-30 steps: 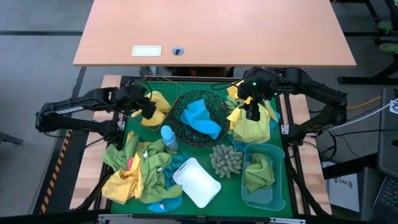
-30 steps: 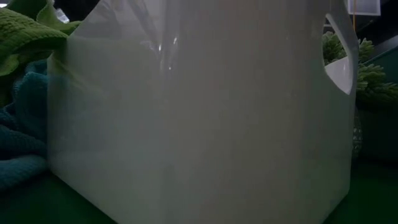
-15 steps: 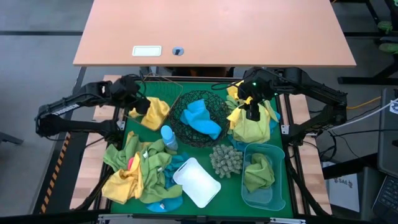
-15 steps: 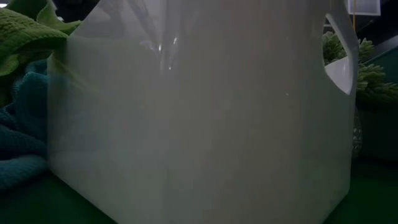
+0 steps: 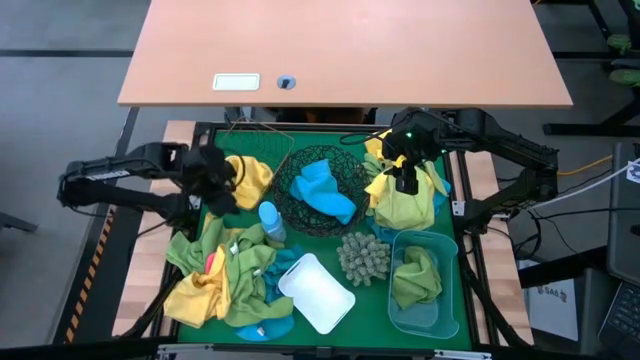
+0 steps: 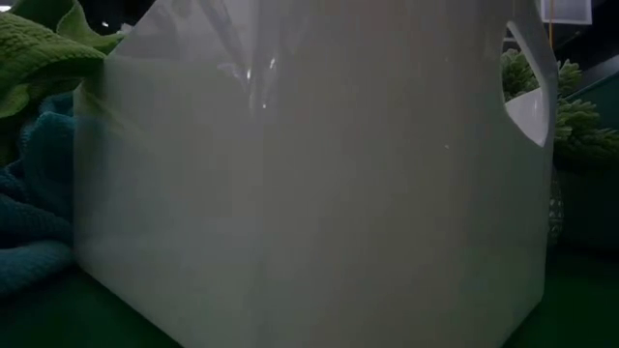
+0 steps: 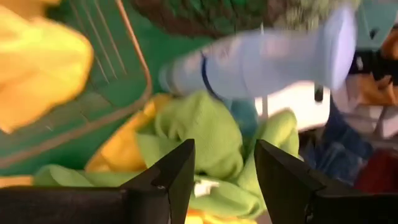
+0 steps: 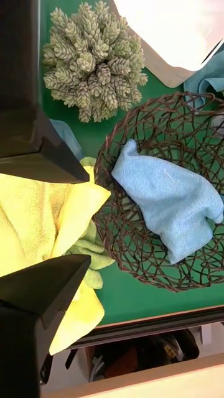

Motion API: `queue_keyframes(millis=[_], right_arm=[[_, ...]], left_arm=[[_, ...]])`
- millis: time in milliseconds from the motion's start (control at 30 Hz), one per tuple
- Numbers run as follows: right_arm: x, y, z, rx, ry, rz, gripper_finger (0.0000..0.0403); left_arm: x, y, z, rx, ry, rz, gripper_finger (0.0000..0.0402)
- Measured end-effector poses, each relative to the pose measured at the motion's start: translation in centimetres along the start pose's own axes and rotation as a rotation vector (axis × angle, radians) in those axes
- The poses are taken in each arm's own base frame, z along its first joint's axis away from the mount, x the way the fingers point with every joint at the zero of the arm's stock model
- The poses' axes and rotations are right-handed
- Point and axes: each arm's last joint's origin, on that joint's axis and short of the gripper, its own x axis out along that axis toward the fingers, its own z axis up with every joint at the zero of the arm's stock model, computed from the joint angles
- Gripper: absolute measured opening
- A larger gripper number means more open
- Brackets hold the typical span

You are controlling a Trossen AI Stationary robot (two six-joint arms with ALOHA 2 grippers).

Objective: Sort microfiber towel by color & place in baskets
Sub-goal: Put the green microfiber cloth into the blue bin

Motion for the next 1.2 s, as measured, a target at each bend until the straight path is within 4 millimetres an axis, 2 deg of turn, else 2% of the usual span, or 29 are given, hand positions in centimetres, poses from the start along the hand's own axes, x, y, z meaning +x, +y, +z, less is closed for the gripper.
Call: queue_keyframes(millis=[167, 367, 767, 967, 1200], right_arm=[[0.0, 0.0, 0.0, 0.000, 0.000, 0.000, 0.0197], [0.0, 0.0, 0.0, 0.000, 0.000, 0.000, 0.0197], [0.0, 0.0, 0.0, 0.000, 0.000, 0.000, 0.0197], [0.0, 0.0, 0.0, 0.000, 0.000, 0.000, 0.0197], [0.0, 0.0, 0.0, 0.000, 0.000, 0.000, 0.0197]], left_arm=[[1.6, -1.3, -1.5, 0.029, 0.049, -0.047, 0.0160], [3.1, -3.0, -3.0, 0.124, 0.022, -0.127, 0.0160], [6.5, -5.7, -5.0, 0.272, 0.044, -0.093, 0.0160], [8.3, -5.9, -5.2, 0.284, 0.050, -0.012, 0.0160], [9.2, -6.0, -5.2, 0.285, 0.063, 0.022, 0.0160]])
